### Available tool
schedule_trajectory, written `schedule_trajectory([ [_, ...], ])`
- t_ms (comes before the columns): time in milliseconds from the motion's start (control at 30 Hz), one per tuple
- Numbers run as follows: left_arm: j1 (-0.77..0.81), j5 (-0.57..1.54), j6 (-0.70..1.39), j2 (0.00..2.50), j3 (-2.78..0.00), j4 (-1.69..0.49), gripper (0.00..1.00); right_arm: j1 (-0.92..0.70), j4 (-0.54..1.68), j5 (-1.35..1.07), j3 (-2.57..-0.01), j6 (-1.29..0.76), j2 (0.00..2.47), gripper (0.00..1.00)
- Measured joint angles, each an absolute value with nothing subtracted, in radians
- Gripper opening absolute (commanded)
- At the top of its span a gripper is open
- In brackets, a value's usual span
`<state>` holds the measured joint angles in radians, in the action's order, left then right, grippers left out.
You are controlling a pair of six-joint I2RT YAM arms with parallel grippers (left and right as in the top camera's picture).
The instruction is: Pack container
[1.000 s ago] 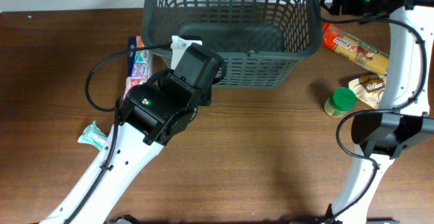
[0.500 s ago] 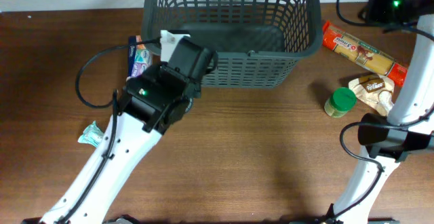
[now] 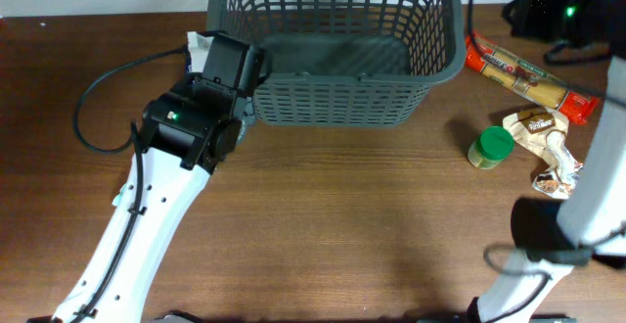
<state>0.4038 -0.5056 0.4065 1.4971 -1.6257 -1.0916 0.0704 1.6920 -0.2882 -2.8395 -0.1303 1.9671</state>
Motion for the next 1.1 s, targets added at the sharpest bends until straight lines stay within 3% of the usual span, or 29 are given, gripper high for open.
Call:
schedule_trajectory([
  [267, 0.402, -0.506, 0.403, 1.497, -1.626, -1.091, 0.02, -0.092, 1.692, -0.179, -2.389, -0.135, 1.711, 0.04],
  [500, 0.402, -0.505, 0.403, 1.497, -1.626, -1.091, 0.02, -0.151, 1.692, -0.146, -2.112, -0.135, 1.686, 0.04],
  [1100, 0.402, -0.506, 0.403, 1.497, -1.626, -1.091, 0.02, -0.152, 1.634, -0.134, -2.076, -0.120, 1.754, 0.04],
])
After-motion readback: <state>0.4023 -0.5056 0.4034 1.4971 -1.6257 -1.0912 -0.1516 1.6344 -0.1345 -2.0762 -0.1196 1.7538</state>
